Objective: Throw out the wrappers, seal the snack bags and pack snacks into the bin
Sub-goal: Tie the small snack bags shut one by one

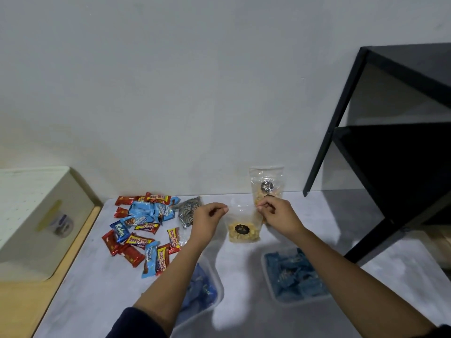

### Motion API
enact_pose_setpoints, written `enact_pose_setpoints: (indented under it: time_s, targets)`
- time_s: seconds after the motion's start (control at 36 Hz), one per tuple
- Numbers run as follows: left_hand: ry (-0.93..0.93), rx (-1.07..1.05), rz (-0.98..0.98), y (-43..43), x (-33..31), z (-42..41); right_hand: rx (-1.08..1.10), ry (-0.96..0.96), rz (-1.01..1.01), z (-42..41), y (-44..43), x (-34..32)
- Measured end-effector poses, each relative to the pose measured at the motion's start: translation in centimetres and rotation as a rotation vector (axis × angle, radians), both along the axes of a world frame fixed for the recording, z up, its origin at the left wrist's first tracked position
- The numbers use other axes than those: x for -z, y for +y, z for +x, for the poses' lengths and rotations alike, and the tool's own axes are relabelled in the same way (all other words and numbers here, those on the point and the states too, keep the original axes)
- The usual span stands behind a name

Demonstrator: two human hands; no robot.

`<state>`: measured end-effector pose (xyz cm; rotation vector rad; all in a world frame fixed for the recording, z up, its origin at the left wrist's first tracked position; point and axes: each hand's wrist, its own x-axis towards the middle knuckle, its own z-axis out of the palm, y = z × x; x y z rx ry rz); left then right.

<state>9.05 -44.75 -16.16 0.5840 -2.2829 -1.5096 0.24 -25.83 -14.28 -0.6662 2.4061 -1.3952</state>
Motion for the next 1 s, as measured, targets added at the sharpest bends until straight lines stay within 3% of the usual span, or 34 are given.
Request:
enact_pose_setpoints:
  time_s: [0.19, 0.33, 0.5, 1.0]
  targets:
    - [-0.058, 0.097, -0.083, 1.1, 0.0, -0.5, 0.001, 0.083, 0.139, -0.2, 0.6, 0.1]
    - [-0.075, 0.122, -0.117, 1.8, 0.1, -0.4, 0.037, 0.064, 0.133, -0.2, 0.9, 0.1]
    - [-0.083, 0.125, -0.109, 1.5, 0.4, -0.3, -0.080, -0.058, 0.095, -0.4, 1.0, 0.2]
    - [-0.087, 0.133, -0.086, 1.1, 0.2, -1.7, -0.082, -0.033, 0.138, -2.3, -1.1, -0.1]
